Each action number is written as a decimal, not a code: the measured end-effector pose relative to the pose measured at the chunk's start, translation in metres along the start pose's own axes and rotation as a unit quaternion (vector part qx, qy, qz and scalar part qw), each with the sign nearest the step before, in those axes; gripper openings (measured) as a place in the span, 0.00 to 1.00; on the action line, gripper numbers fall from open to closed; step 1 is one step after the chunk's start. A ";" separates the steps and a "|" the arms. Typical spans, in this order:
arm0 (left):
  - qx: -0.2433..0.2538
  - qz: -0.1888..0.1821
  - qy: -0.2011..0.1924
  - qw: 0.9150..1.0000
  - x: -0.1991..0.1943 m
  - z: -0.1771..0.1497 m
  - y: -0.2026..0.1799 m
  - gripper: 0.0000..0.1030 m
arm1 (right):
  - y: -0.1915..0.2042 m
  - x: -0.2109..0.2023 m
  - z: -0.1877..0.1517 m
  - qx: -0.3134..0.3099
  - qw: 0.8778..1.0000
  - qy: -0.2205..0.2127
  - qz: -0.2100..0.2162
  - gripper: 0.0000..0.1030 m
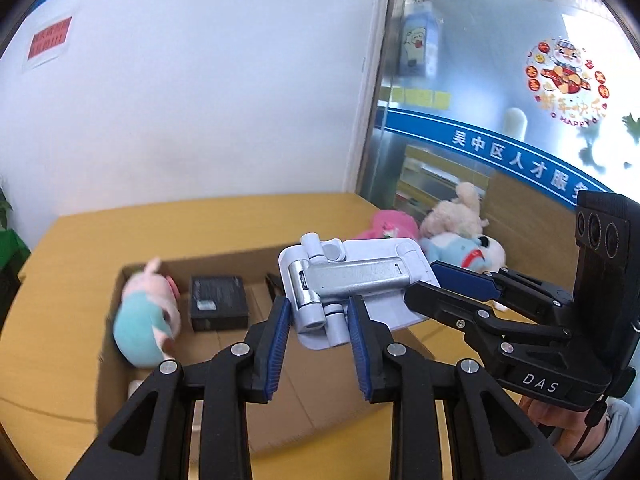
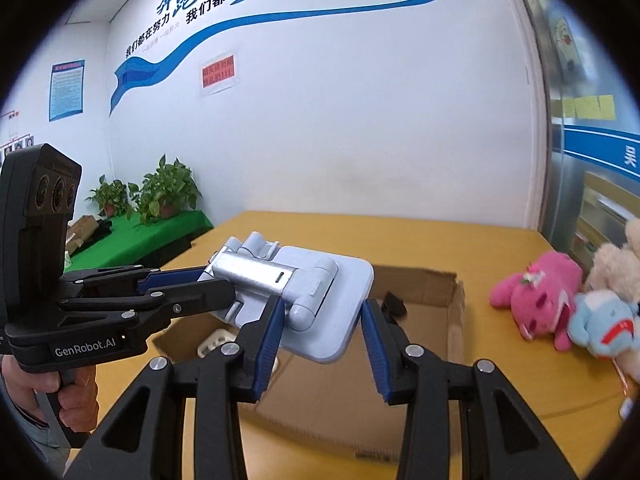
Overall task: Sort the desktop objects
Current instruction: 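Lower the phone stand into the cardboard box and open the right gripper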
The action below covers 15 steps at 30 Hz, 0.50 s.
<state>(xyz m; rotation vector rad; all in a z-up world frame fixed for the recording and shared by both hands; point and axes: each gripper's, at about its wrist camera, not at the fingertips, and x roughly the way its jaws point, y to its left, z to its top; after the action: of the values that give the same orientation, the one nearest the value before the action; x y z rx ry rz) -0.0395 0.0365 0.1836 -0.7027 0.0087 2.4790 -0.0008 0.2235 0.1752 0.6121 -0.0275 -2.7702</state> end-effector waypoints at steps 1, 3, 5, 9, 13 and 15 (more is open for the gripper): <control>-0.003 0.004 0.002 1.000 0.006 0.008 0.008 0.26 | -0.001 0.008 0.005 0.001 1.000 0.002 0.004 0.38; -0.006 0.015 0.012 1.000 0.023 0.022 0.025 0.26 | -0.005 0.032 0.018 0.004 1.000 0.010 0.019 0.38; -0.011 0.025 0.027 0.999 0.040 0.030 0.041 0.26 | -0.009 0.063 0.027 0.003 0.999 0.028 0.031 0.38; -0.041 0.035 0.078 0.996 0.092 0.032 0.078 0.26 | -0.023 0.129 0.028 0.018 0.995 0.082 0.049 0.38; -0.070 0.048 0.140 0.987 0.147 0.009 0.105 0.26 | -0.038 0.188 0.004 0.047 0.985 0.153 0.066 0.38; -0.087 0.048 0.171 0.980 0.169 -0.008 0.114 0.26 | -0.048 0.215 -0.015 0.069 0.975 0.197 0.077 0.38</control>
<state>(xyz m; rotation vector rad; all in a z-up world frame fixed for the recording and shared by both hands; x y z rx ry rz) -0.2139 0.0256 0.0789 -1.2228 -0.0473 2.4370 -0.1942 0.2063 0.0700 1.1333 -0.1727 -2.4662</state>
